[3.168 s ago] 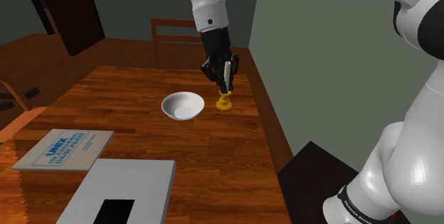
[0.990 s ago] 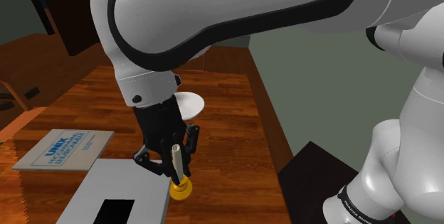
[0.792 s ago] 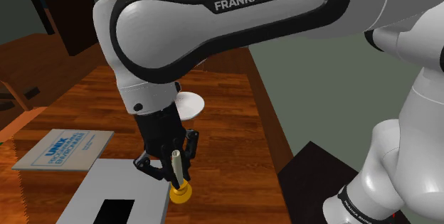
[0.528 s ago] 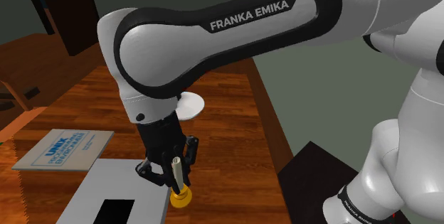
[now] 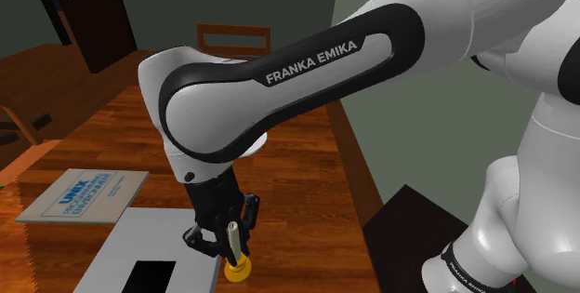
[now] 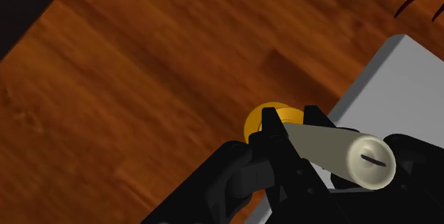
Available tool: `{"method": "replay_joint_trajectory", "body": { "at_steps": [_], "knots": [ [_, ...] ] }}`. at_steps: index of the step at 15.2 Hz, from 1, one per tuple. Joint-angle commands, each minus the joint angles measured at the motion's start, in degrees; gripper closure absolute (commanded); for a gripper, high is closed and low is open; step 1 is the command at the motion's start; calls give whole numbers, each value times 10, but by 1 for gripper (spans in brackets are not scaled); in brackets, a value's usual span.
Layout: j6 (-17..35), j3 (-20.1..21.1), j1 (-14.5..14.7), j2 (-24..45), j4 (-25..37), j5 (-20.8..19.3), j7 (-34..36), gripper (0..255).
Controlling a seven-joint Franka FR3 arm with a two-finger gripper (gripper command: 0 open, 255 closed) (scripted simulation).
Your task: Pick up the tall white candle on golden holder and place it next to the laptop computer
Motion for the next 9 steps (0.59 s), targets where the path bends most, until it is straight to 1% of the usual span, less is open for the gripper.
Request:
{"method": "replay_joint_trajectory", "body": {
  "at_steps": [1, 9],
  "knots": [
    [14, -1, 0, 6, -8, -1, -4, 255],
    [66, -3, 3, 32, -36, -6, -13, 255]
  ]
}}
